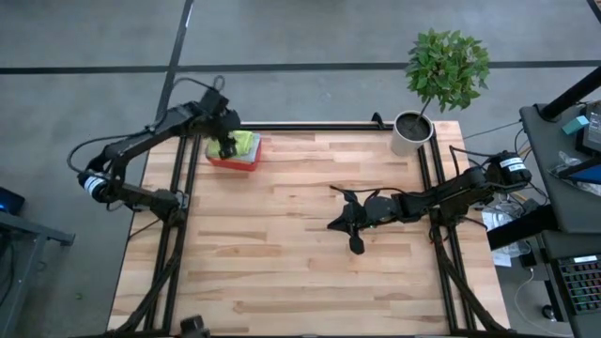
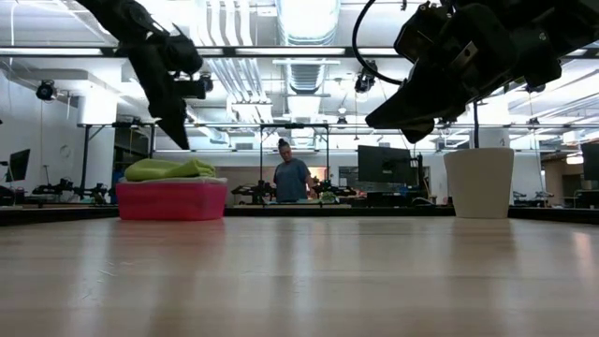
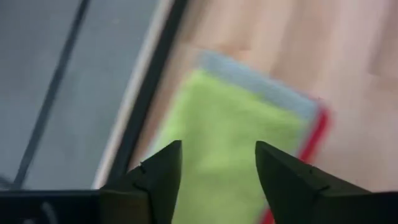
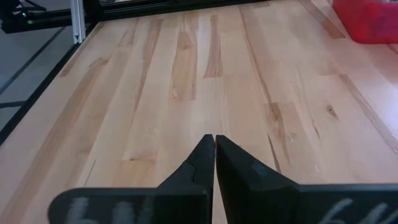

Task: Fold microfiber towels
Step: Put the folded light green microfiber cloth into the red bin

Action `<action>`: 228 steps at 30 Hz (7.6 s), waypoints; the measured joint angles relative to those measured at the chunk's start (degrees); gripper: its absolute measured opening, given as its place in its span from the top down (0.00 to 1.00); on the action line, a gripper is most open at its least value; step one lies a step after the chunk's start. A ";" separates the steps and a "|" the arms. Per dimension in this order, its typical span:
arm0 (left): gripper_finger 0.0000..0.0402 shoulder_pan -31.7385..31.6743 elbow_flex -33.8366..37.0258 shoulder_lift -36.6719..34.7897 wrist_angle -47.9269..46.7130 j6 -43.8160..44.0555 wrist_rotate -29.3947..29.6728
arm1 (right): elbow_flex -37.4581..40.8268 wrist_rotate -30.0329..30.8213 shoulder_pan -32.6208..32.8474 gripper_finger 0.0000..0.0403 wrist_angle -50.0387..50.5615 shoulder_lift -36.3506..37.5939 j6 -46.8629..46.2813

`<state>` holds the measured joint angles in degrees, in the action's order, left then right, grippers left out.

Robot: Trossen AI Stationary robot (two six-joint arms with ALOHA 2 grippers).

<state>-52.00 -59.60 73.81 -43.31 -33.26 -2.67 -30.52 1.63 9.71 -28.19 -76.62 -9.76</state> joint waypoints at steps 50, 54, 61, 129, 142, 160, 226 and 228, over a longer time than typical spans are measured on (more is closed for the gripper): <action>0.93 4.41 8.48 -4.58 8.15 3.13 -4.09 | 0.02 0.02 -0.02 0.98 0.00 0.02 0.63; 0.93 4.36 8.48 -4.60 8.35 4.20 -4.01 | 0.02 0.02 -0.02 0.98 -0.23 0.00 0.66; 0.93 4.34 7.89 -5.60 8.65 3.58 -0.49 | 0.02 0.02 0.00 0.98 -0.90 0.02 0.37; 0.93 2.31 7.57 -4.75 -5.22 -2.96 10.50 | 0.02 1.57 -1.03 0.98 -1.05 0.02 -0.07; 0.93 1.85 8.25 2.45 -3.56 -2.14 10.80 | 0.02 1.55 -1.03 0.98 -1.05 0.02 -0.87; 0.93 -1.16 6.72 3.70 6.46 -4.45 19.71 | 0.02 1.53 -1.03 0.98 -0.86 0.02 -0.66; 0.93 -0.43 20.94 -7.22 17.00 25.60 23.16 | -92.23 -13.20 -30.75 0.98 14.65 -66.59 14.14; 0.93 -0.43 21.49 -7.22 17.68 25.60 23.16 | -92.48 -13.16 -30.77 0.98 15.39 -67.53 13.74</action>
<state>-52.43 -38.11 66.59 -25.62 -7.66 20.49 -123.01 -11.53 -21.06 -12.79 -144.15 3.98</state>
